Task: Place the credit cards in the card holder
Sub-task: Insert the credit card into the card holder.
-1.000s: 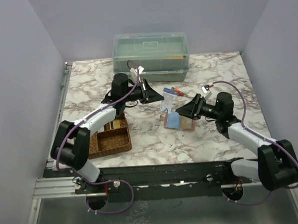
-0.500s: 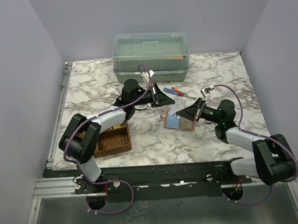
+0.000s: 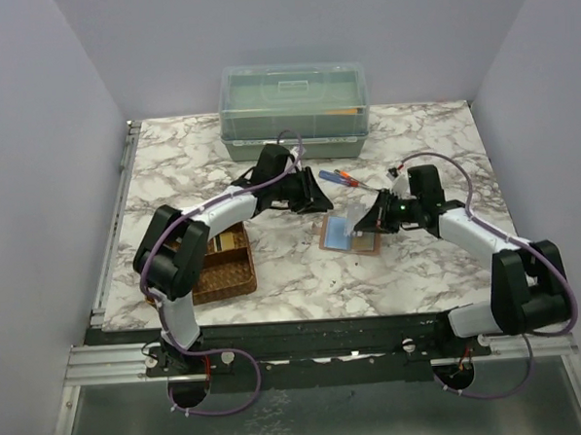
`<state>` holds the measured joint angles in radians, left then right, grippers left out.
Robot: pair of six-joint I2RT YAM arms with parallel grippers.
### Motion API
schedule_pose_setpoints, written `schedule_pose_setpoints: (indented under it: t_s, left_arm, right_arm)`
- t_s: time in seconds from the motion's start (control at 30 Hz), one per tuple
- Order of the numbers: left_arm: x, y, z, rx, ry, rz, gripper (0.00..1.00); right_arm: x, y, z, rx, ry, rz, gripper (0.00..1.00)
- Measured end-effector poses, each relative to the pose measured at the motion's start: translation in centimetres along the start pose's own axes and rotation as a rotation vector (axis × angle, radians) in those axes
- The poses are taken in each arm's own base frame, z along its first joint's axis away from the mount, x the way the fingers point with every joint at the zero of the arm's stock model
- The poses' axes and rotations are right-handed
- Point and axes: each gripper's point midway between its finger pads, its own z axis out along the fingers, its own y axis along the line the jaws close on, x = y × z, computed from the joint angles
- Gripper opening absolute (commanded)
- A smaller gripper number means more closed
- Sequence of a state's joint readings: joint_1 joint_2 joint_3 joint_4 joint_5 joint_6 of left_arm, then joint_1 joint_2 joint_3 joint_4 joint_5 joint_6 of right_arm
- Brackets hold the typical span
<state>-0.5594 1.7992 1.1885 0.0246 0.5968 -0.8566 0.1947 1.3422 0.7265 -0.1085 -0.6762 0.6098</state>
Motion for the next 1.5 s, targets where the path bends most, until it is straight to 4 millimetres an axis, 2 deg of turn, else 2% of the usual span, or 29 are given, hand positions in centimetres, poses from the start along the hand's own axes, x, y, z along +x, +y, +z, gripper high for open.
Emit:
schedule_pose_setpoints:
  t_s: [0.1,0.17,0.27,0.4,0.53,0.67,1.2,1.5]
  left_arm:
    - [1.3,1.8,1.7,-0.064,0.077,-0.004,0.26]
    - [2.9,2.9,3.1,-0.099,0.139,0.000,0.22]
    - [5.4,4.4,4.7,-0.140,0.221,0.010,0.19]
    - [7.5,6.3,5.2,-0.199,0.282,0.006,0.14]
    - [7.3,7.4,5.1,-0.244,0.271,0.010,0.11]
    - [6.9,8.0,5.0,-0.270,0.255,0.010,0.10]
    - [6.7,8.4,4.8,-0.290,0.250,0.016,0.10]
    - [6.6,8.4,4.7,-0.295,0.252,0.027,0.10]
  right_arm:
    - [2.8,-3.0,0.7,0.087,0.129,0.061,0.00]
    - [4.0,-4.2,0.5,0.121,0.177,0.095,0.00]
    - [4.0,-4.9,0.0,0.116,0.177,0.118,0.00]
    - [4.2,-5.9,-0.1,0.087,0.181,0.154,0.00]
    - [5.4,-6.5,0.3,0.063,0.219,0.186,0.00]
    - [5.7,-6.6,0.8,0.033,0.241,0.197,0.00]
    - [6.7,-7.8,2.0,-0.009,0.300,0.229,0.00]
    - [5.1,-7.8,2.9,-0.041,0.296,0.193,0.00]
